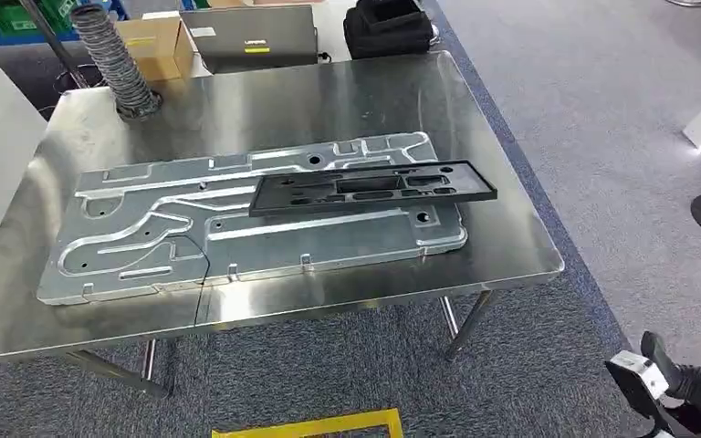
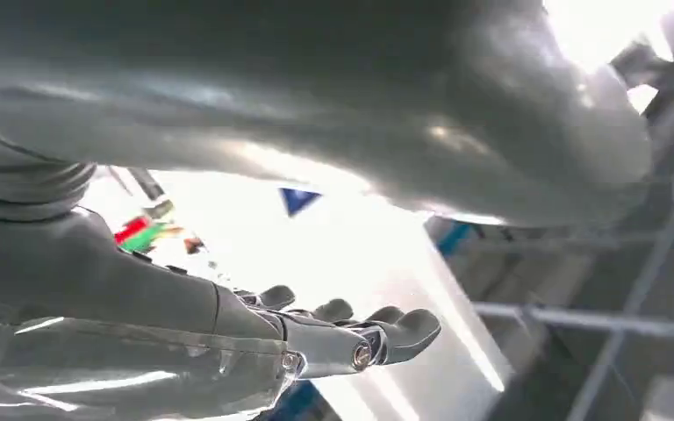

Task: Take the parts from the cabinet and place them on the table.

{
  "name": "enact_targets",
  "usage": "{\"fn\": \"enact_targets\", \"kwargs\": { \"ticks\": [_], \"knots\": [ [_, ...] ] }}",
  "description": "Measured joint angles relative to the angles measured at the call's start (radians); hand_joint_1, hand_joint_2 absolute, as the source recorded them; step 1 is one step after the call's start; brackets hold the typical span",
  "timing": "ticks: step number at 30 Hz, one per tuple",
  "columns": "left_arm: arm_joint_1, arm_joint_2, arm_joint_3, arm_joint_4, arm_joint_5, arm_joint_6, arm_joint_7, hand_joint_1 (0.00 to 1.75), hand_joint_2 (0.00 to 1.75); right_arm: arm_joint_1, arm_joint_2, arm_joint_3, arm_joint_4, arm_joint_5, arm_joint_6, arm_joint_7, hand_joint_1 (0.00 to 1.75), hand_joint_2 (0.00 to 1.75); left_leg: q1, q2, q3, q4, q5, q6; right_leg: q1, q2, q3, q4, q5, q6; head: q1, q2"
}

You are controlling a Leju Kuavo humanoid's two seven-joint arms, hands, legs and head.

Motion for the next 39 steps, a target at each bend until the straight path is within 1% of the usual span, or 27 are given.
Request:
{"fn": "enact_targets", "kwargs": {
  "ticks": [2,3,7,8,9,11,12,13,15,17,18,19,20,22,23,24,25,27,28,29,31,32,33,34,35,38,39],
  "knots": [
    [-0.005,0.000,0.002,-0.001,0.000,0.001,0.000,0.00,0.00,0.001,0.010,-0.019,0.016,0.001,0.003,0.000,0.00,0.00,-0.003,0.000,0.139,-0.205,0.058,0.015,0.002,0.002,-0.014,0.001,0.017,0.004,0.000,0.000],
    [-0.010,0.004,0.003,-0.003,-0.002,0.001,-0.001,0.00,0.00,0.002,0.016,-0.027,0.022,0.003,0.015,0.000,0.00,0.00,-0.008,0.000,0.176,-0.275,0.049,0.024,0.003,0.002,-0.015,0.003,0.023,0.009,0.000,0.000],
    [-0.010,0.003,0.011,-0.005,-0.010,0.001,-0.006,0.00,0.00,0.005,0.041,-0.062,0.070,-0.004,0.023,-0.001,0.00,0.00,-0.023,0.000,0.164,-0.266,0.087,0.039,-0.004,0.001,-0.012,-0.009,0.054,0.037,0.000,0.000],
    [-0.008,0.002,0.016,-0.005,-0.012,0.001,-0.006,0.00,0.00,0.007,0.045,-0.069,0.081,-0.005,0.019,-0.001,0.00,0.00,-0.010,0.006,0.156,-0.280,0.108,0.045,-0.007,0.003,-0.019,-0.006,0.052,0.041,0.000,0.000],
    [-0.009,0.002,0.019,-0.005,-0.016,0.001,-0.006,0.00,0.00,0.010,0.049,-0.075,0.098,-0.004,0.017,-0.001,0.00,0.00,-0.013,0.009,0.142,-0.281,0.122,0.051,-0.007,0.004,-0.032,0.019,-0.002,0.046,0.000,0.000],
    [-0.009,0.002,0.023,-0.005,-0.018,0.001,-0.007,0.00,0.00,0.010,0.053,-0.081,0.126,-0.003,0.019,-0.001,0.00,0.00,-0.013,0.015,0.111,-0.280,0.144,0.058,-0.009,0.004,-0.068,0.153,-0.133,0.053,0.000,0.000],
    [-0.008,0.002,0.025,-0.005,-0.021,0.000,-0.007,0.00,0.00,0.010,0.059,-0.084,0.141,-0.001,0.019,-0.001,0.00,0.00,-0.014,0.017,0.095,-0.278,0.155,0.058,-0.010,0.004,-0.084,0.232,-0.180,0.057,0.000,0.000],
    [-0.008,0.002,0.026,-0.005,-0.025,0.000,-0.007,0.00,0.00,0.011,0.065,-0.088,0.157,0.005,0.024,-0.001,0.00,0.00,-0.014,0.018,0.077,-0.274,0.166,0.056,-0.010,0.004,-0.088,0.288,-0.194,0.060,0.000,0.000],
    [-0.006,-0.001,0.028,-0.005,-0.028,0.000,-0.006,0.00,0.00,0.010,0.074,-0.098,0.195,0.024,0.037,-0.002,0.00,0.00,-0.012,0.019,0.045,-0.264,0.183,0.051,-0.012,0.003,-0.044,0.283,-0.145,0.064,0.000,0.000],
    [-0.006,-0.005,0.031,-0.005,-0.031,-0.003,-0.006,0.00,0.00,0.005,0.080,-0.109,0.262,0.043,0.047,-0.002,0.00,0.00,-0.008,0.019,0.012,-0.244,0.193,0.042,-0.015,0.002,0.078,0.132,-0.084,0.067,0.000,0.000],
    [-0.007,-0.006,0.035,-0.005,-0.034,-0.003,-0.006,0.00,0.00,-0.002,0.082,-0.114,0.305,0.053,0.045,-0.002,0.00,0.00,-0.008,0.019,0.002,-0.232,0.198,0.037,-0.016,0.003,0.141,0.042,-0.108,0.065,0.000,0.000],
    [-0.007,-0.009,0.039,-0.005,-0.037,-0.003,-0.006,0.00,0.00,-0.015,0.082,-0.117,0.353,0.056,0.040,-0.002,0.00,0.00,-0.010,0.018,-0.009,-0.221,0.201,0.031,-0.005,0.003,0.177,-0.025,-0.137,0.055,0.000,0.000],
    [-0.008,-0.013,0.044,-0.005,-0.039,-0.002,-0.006,0.00,0.00,-0.022,0.084,-0.126,0.424,0.051,0.031,-0.001,0.00,0.00,-0.009,0.018,-0.007,-0.224,0.208,0.023,-0.004,0.005,0.170,-0.019,-0.136,0.041,0.000,0.000],
    [-0.007,-0.016,0.050,-0.005,-0.043,-0.001,-0.006,0.00,0.00,-0.030,0.084,-0.138,0.542,0.055,0.023,0.010,0.00,0.00,-0.005,0.017,-0.007,-0.228,0.223,0.011,0.003,0.003,0.165,-0.018,-0.128,0.027,0.000,0.000],
    [-0.004,-0.017,0.054,-0.005,-0.047,0.000,-0.006,0.00,0.00,-0.032,0.087,-0.141,0.583,0.052,0.019,0.008,0.00,0.00,-0.006,0.015,-0.013,-0.225,0.222,0.004,-0.007,0.000,0.157,-0.025,-0.113,0.014,0.000,0.000],
    [-0.001,-0.019,0.055,-0.005,-0.051,-0.001,-0.006,0.00,0.00,-0.038,0.088,-0.144,0.619,0.043,0.015,0.005,0.00,0.00,-0.002,0.014,-0.021,-0.208,0.190,0.000,-0.006,-0.003,0.147,-0.025,-0.103,0.008,0.000,0.000],
    [0.001,-0.021,0.057,-0.005,-0.054,-0.001,-0.006,0.00,0.00,-0.045,0.088,-0.145,0.673,0.032,0.011,0.002,0.00,0.00,-0.001,0.014,-0.038,-0.158,0.123,-0.003,-0.005,-0.002,0.133,-0.025,-0.093,-0.001,0.000,0.000],
    [0.000,-0.021,0.062,-0.005,-0.060,-0.001,-0.006,0.00,0.00,-0.047,0.087,-0.154,0.757,0.029,0.008,0.002,0.00,0.00,0.000,0.014,-0.070,-0.018,0.011,-0.009,-0.001,-0.004,0.108,-0.024,-0.073,-0.005,0.000,0.000],
    [0.000,-0.022,0.064,-0.005,-0.063,-0.001,-0.006,0.00,0.00,-0.048,0.087,-0.158,0.797,0.031,0.008,0.001,0.00,0.00,0.000,0.014,-0.077,0.043,-0.010,-0.011,0.001,-0.004,0.093,-0.022,-0.062,-0.005,0.000,0.000],
    [0.001,-0.022,0.068,-0.005,-0.065,-0.001,-0.005,0.00,0.00,-0.053,0.087,-0.165,0.846,0.032,0.007,0.000,0.00,0.00,0.001,0.014,-0.069,0.071,0.003,-0.011,0.003,-0.004,0.078,-0.020,-0.052,-0.005,0.000,0.000],
    [0.001,-0.022,0.070,-0.005,-0.070,-0.003,-0.004,0.00,0.00,-0.062,0.087,-0.178,0.928,0.032,0.006,-0.001,0.00,0.00,0.001,0.014,-0.005,0.015,0.076,-0.003,0.006,-0.004,0.048,-0.014,-0.033,-0.003,0.000,0.000],
    [0.000,-0.022,0.070,-0.005,-0.072,-0.003,-0.004,0.00,0.00,-0.066,0.086,-0.182,0.968,0.031,0.006,-0.001,0.00,0.00,-0.001,0.013,0.054,-0.062,0.104,0.005,0.009,-0.003,0.034,-0.012,-0.024,-0.002,0.000,0.000],
    [-0.002,-0.021,0.072,-0.005,-0.072,-0.003,-0.004,0.00,0.00,-0.072,0.087,-0.185,1.005,0.027,0.013,-0.001,0.00,0.00,-0.007,0.012,0.127,-0.158,0.101,0.017,0.008,-0.003,0.028,-0.010,-0.015,-0.001,0.000,0.000],
    [-0.004,-0.020,0.074,-0.006,-0.074,-0.003,-0.005,0.00,0.00,-0.080,0.087,-0.185,1.041,0.016,0.033,-0.002,0.00,0.00,-0.013,0.013,0.194,-0.250,0.074,0.027,0.013,-0.002,0.023,-0.009,-0.009,0.005,0.000,0.000],
    [-0.006,-0.021,0.077,-0.006,-0.079,-0.003,-0.006,0.00,0.00,-0.088,0.085,-0.188,1.077,0.007,0.060,-0.002,0.00,0.00,-0.014,0.013,0.208,-0.291,0.062,0.026,0.011,-0.003,0.021,-0.009,-0.001,0.011,0.000,0.000],
    [-0.003,-0.021,0.080,-0.006,-0.080,-0.003,-0.007,0.00,0.00,-0.108,0.081,-0.199,1.161,-0.001,0.107,-0.002,0.00,0.00,-0.021,0.014,0.190,-0.293,0.085,0.042,0.005,-0.003,0.018,-0.019,0.030,0.029,0.000,0.000],
    [-0.004,-0.022,0.082,-0.006,-0.081,-0.003,-0.007,0.00,0.00,-0.112,0.079,-0.203,1.187,-0.001,0.109,-0.002,0.00,0.00,-0.014,0.021,0.178,-0.302,0.107,0.051,0.001,-0.001,0.009,-0.011,0.009,0.035,0.000,0.000]
  ]
}}
